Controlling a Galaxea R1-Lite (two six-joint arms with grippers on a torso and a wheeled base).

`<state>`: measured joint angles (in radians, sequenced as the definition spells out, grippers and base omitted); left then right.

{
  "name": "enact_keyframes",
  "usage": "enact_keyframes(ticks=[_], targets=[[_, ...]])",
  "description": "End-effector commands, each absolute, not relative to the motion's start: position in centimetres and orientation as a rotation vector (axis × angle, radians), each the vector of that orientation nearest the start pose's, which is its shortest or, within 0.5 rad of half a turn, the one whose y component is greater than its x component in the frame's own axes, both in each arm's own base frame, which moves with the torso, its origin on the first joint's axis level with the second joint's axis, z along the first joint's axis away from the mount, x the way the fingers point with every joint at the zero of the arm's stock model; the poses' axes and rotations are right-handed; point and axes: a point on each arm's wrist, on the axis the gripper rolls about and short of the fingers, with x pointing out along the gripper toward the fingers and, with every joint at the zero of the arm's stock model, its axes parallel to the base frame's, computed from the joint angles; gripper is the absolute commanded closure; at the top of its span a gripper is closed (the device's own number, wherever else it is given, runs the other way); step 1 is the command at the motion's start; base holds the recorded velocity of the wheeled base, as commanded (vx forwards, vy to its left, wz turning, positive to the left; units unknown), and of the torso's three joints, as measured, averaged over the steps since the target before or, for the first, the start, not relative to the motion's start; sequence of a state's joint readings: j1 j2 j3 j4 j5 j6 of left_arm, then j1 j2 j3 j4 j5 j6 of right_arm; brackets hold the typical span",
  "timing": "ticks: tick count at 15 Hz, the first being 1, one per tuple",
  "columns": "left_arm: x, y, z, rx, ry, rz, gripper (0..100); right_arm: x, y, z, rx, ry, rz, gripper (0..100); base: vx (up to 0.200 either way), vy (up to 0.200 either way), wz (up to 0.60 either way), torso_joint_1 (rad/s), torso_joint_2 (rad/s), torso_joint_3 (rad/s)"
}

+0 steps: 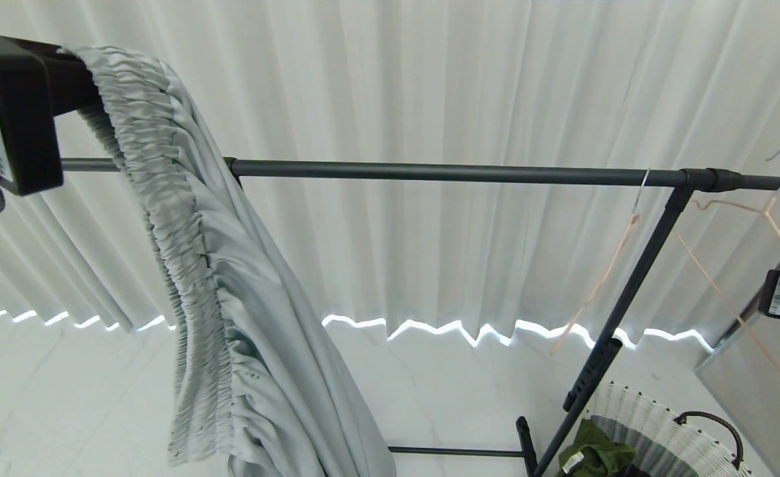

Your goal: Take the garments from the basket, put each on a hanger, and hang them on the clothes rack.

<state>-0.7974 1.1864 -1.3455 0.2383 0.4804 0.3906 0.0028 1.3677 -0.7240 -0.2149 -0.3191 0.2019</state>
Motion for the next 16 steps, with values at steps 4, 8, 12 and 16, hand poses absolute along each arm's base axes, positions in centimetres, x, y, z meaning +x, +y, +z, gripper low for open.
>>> enact_keyframes(ticks=[4, 8, 12, 16], targets=[[10.6, -9.4, 37.1, 0.432, -0.003, -0.322, 100, 17.9, -0.6, 21.1, 0.109, 0.342, -0.338, 100, -0.200, 0.000, 0.00, -0.002, 0.00, 0.004], [10.3, -9.1, 36.3, 0.443, 0.014, -0.326, 100, 15.5, -0.5, 20.5, 0.092, 0.337, -0.310, 100, -0.200, 0.000, 0.00, 0.000, 0.00, 0.004], [10.4, -9.1, 35.9, 0.454, 0.026, -0.331, 100, 13.1, -0.2, 20.8, 0.055, 0.286, -0.181, 100, 0.000, 0.000, 0.00, 0.000, 0.00, 0.000], [10.8, -9.4, 34.8, 0.481, 0.067, -0.303, 100, 11.0, 1.4, 21.7, 0.024, 0.211, 0.037, 100, 0.000, 0.000, 0.00, 0.000, 0.00, 0.000]])
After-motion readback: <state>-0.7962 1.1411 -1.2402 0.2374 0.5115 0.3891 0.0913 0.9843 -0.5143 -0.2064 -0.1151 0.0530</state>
